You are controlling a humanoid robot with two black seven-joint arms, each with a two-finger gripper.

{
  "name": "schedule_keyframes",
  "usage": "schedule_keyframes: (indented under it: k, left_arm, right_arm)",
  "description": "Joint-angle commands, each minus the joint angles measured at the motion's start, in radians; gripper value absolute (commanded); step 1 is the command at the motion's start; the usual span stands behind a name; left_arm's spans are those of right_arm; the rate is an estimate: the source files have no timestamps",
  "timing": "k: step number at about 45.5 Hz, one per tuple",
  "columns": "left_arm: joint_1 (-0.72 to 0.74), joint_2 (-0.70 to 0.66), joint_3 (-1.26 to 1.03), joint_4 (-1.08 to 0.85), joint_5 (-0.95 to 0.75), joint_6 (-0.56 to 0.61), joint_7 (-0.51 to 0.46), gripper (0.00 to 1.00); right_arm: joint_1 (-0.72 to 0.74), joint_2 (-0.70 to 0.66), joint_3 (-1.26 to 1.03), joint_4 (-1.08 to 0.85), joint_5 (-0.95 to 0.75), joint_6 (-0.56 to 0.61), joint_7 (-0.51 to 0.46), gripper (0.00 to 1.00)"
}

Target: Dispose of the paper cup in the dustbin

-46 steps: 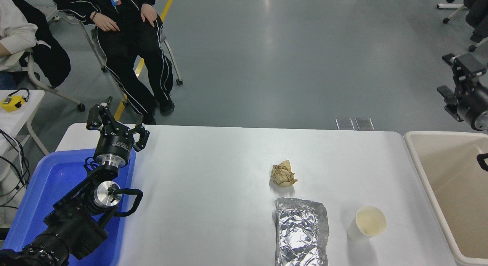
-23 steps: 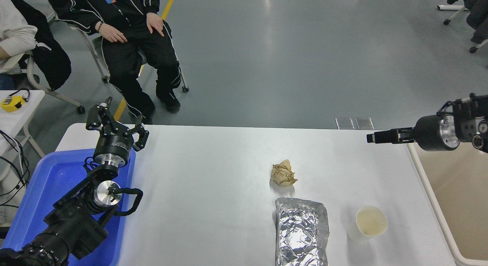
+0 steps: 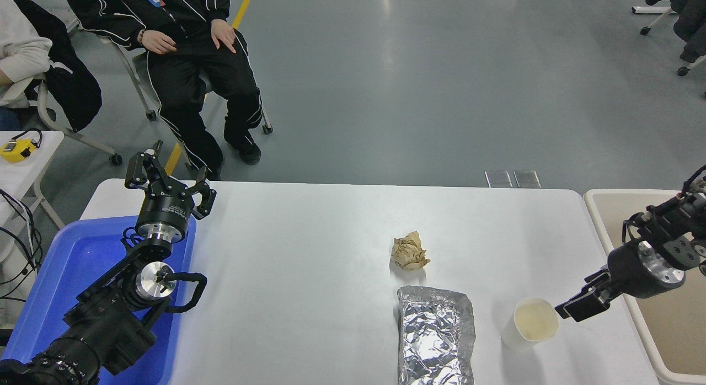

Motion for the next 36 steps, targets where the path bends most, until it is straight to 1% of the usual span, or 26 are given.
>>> schedule_keyframes:
  k: [1, 4, 9, 12, 16, 28, 34, 36]
  left_arm:
    - [0.0, 0.0, 0.0, 0.0, 0.0, 0.0, 0.0, 1.0]
    - [0.0, 0.0, 0.0, 0.0, 0.0, 0.0, 0.0, 1.0]
    - [0.0, 0.0, 0.0, 0.0, 0.0, 0.0, 0.0, 1.0]
    - [0.0, 0.0, 0.0, 0.0, 0.0, 0.0, 0.0, 1.0]
    - [0.0, 0.0, 0.0, 0.0, 0.0, 0.0, 0.0, 1.0]
    - [0.0, 0.0, 0.0, 0.0, 0.0, 0.0, 0.0, 1.0]
    - [0.0, 0.0, 0.0, 0.0, 0.0, 0.0, 0.0, 1.0]
    - [0.0, 0.0, 0.0, 0.0, 0.0, 0.0, 0.0, 1.0]
  right_arm:
    - [-0.108, -0.004, 0.122, 0.009, 0.101, 0.004, -0.009, 0.99]
    - [-0.122, -0.002, 0.122, 0.003, 0.187, 0.004, -0.023, 0.99]
    - [-0.148, 0.0, 0.128, -0.02, 0.235, -0.007, -0.061, 0.99]
    - [-0.171, 0.0, 0.13, -0.054, 0.238, -0.019, -0.064, 0.99]
    - [-0.213, 0.001, 0.13, -0.092, 0.238, -0.073, -0.064, 0.99]
    - [-0.326, 0.021, 0.13, -0.13, 0.238, -0.186, -0.064, 0.99]
    - [-0.357, 0.055, 0.13, -0.166, 0.239, -0.222, -0.064, 0.97]
    - [-0.365, 0.059, 0.13, -0.17, 0.239, -0.231, -0.064, 0.94]
